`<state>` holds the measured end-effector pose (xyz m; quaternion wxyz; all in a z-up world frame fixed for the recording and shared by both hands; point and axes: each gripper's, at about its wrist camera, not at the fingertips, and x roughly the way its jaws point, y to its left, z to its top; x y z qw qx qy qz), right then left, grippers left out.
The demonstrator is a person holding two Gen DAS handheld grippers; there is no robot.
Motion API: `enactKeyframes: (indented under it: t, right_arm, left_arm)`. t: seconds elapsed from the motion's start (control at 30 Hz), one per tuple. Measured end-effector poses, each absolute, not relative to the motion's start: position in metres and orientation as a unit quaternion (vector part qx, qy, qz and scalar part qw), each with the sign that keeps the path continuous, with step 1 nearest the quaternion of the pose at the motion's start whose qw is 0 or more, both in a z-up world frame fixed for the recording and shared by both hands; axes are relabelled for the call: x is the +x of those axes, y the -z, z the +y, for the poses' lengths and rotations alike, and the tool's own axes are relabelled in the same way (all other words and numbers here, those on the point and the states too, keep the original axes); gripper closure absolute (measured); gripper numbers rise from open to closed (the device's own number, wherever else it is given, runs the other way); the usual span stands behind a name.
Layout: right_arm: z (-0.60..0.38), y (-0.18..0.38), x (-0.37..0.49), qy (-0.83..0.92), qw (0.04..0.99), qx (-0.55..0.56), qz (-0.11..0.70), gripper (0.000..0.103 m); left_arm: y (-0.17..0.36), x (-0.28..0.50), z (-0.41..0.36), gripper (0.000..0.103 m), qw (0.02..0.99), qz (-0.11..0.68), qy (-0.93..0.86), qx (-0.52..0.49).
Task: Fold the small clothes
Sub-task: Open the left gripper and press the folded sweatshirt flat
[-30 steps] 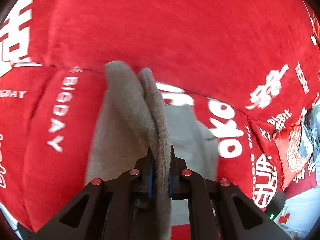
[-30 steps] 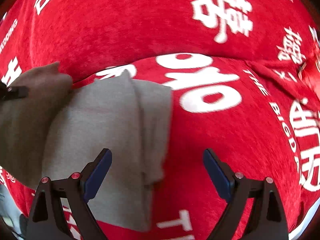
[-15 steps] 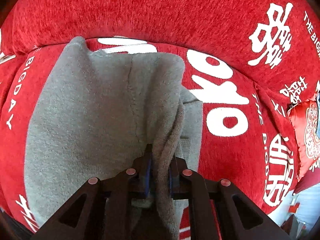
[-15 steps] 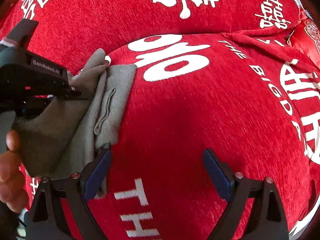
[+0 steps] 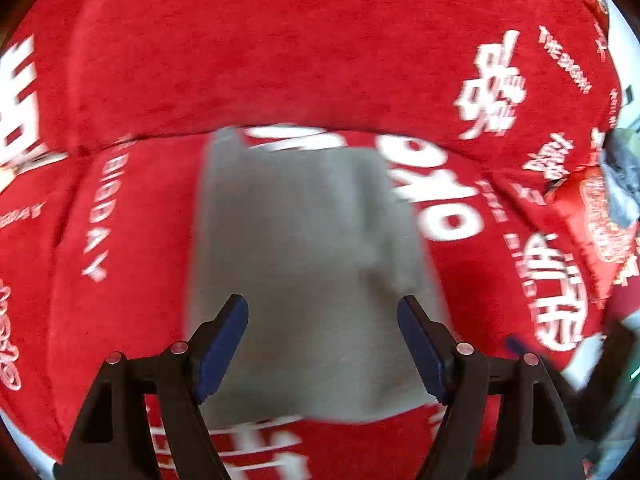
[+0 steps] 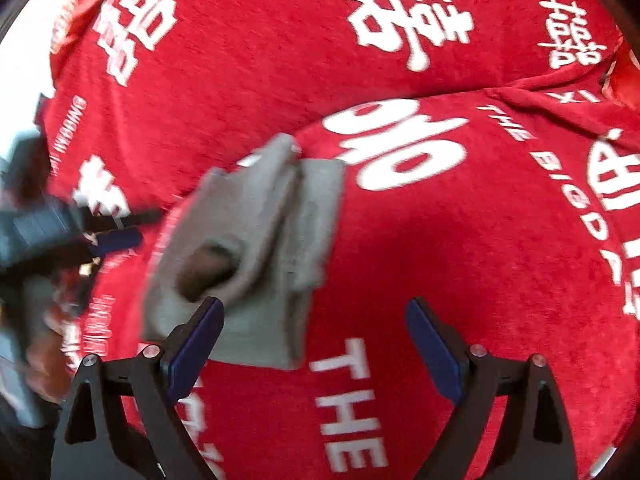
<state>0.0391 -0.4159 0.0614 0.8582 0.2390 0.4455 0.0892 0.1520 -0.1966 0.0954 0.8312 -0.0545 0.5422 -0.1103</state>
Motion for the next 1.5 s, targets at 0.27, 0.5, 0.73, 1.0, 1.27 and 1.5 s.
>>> enactKeyframes:
  t: [0.27, 0.5, 0.73, 1.0, 1.27, 1.5]
  right_arm:
    - [-0.391, -0.046, 0.096, -0.201, 0.782, 0.326, 0.491, 0.018]
    - [-0.375, -0.027, 0.119, -0.203, 0.754, 0.333, 0.528, 0.028]
    - [-0.367, -0.055, 0.120, -0.187, 0.803, 0.221, 0.521, 0.090]
    - [-0.377, -0.019, 0.115, -0.155, 0.792, 0.202, 0.555, 0.090]
    - [-0.369, -0.067, 0.110, -0.118, 0.838, 0.085, 0.526, 0.063]
    - [-0.385, -0.078, 0.172, -0.094, 0.846, 0.099, 0.515, 0.047]
  left_arm:
    - [-0.056, 0.135, -0.169, 0.025, 0.828, 0.548, 0.091, -0.077]
    - [-0.039, 0.138, -0.180, 0.025, 0.829, 0.551, 0.082, -0.046]
    - [-0.052, 0.134, -0.178, 0.020, 0.828, 0.544, 0.116, -0.072]
    - [-0.018, 0.144, -0.176, 0.020, 0.813, 0.570, 0.103, -0.057]
    - [-0.051, 0.156, -0.149, 0.020, 0.817, 0.550, 0.131, -0.114]
    - [-0.065, 0.164, -0.199, 0.020, 0.820, 0.535, 0.179, -0.096]
